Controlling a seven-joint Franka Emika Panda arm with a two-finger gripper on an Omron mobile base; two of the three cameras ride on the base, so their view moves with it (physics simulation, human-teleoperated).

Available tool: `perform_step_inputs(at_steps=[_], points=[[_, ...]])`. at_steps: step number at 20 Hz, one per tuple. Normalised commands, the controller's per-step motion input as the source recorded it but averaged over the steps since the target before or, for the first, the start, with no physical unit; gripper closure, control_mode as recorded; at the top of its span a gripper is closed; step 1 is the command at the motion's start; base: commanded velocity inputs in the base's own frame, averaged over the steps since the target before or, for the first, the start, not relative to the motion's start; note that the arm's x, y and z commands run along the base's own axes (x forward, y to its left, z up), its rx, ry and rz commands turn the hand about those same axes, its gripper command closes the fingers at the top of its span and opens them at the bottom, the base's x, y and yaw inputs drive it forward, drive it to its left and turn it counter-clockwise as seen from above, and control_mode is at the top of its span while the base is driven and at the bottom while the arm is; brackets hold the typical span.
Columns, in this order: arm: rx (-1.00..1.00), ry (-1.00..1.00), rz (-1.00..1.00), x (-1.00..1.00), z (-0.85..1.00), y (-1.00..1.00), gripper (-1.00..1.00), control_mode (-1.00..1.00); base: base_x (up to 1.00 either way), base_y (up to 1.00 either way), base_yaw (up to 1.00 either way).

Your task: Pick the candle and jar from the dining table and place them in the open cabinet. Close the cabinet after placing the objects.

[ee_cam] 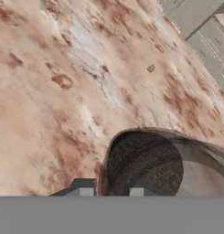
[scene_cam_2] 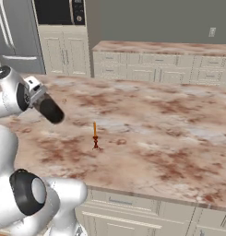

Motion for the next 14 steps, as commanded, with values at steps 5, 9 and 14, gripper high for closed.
perform_step_inputs(at_steps=[5, 9, 14], points=[[-0.06, -0.25, 0.41, -0.51, 0.64, -0.47, 1.0, -1.0, 0.0, 0.0, 0.0], [-0.08, -0.16, 0.4, -0.51, 0.54, -0.25, 1.0, -1.0, 0.0, 0.0, 0.0], [-0.15, -0.14, 0.44, -0.32, 0.02, -0.18, 1.0, -1.0, 0.0, 0.0, 0.0]])
